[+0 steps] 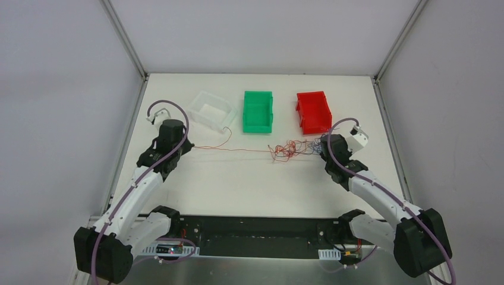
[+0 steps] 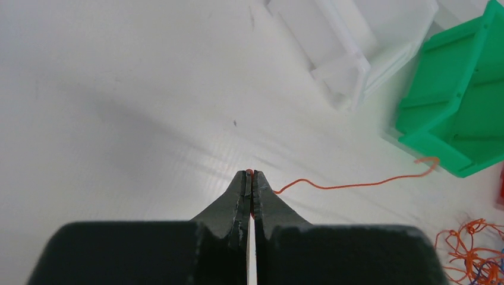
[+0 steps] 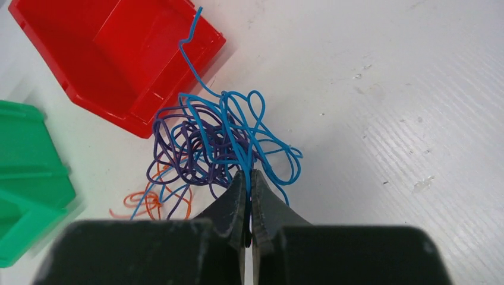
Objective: Untangle the cables
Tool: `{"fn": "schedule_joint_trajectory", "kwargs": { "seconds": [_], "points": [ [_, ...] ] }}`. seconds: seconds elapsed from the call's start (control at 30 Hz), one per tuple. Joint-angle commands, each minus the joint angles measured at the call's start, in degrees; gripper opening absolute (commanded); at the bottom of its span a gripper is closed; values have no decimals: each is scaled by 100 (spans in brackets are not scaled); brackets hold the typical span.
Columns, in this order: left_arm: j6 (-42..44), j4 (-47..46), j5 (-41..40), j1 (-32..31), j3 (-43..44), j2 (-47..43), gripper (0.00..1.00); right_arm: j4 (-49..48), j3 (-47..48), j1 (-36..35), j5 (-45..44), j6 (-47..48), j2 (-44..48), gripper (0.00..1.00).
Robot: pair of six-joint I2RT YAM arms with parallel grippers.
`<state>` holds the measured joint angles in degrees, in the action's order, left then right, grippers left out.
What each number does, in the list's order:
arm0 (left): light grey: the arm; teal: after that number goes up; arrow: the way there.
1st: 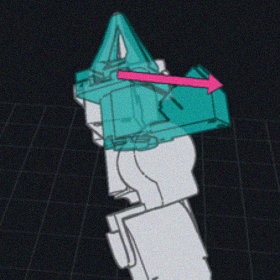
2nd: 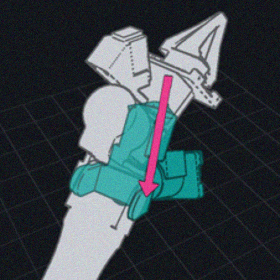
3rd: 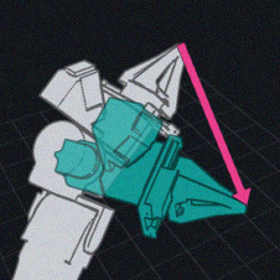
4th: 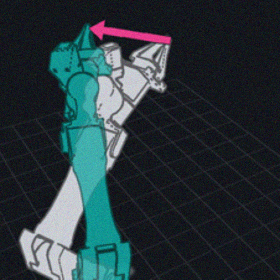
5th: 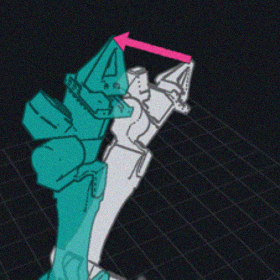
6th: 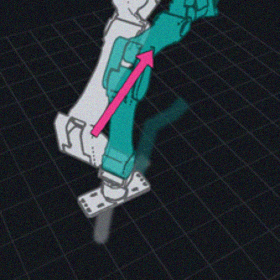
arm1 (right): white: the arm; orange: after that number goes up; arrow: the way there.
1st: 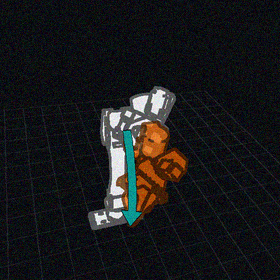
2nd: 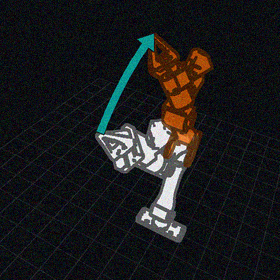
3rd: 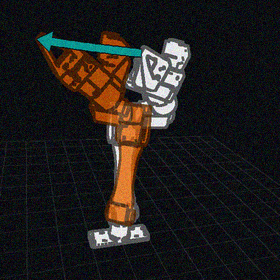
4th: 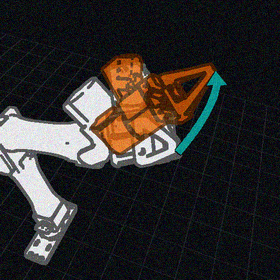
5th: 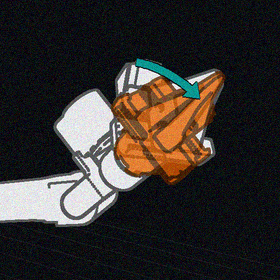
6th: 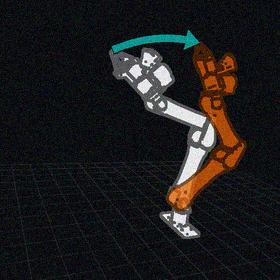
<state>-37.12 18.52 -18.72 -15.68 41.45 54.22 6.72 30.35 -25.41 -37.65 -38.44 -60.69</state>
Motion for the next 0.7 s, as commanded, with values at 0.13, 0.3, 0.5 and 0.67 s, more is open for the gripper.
{"fn": "schedule_joint_trajectory", "kwargs": {
  "seconds": [0.13,0.3,0.5,0.67],
  "points": [
    [-273,1155,-928,199,357,-643,0,207,-40,308,-327,-511,279,0],
    [-794,1648,-1728,591,470,-1294,0,372,-217,583,-488,-804,625,0],
    [-370,1419,-622,602,640,-1055,0,-307,-157,594,961,309,582,0],
    [228,935,805,592,698,-1029,0,-1583,-437,490,3048,1120,595,60]
  ]
}}
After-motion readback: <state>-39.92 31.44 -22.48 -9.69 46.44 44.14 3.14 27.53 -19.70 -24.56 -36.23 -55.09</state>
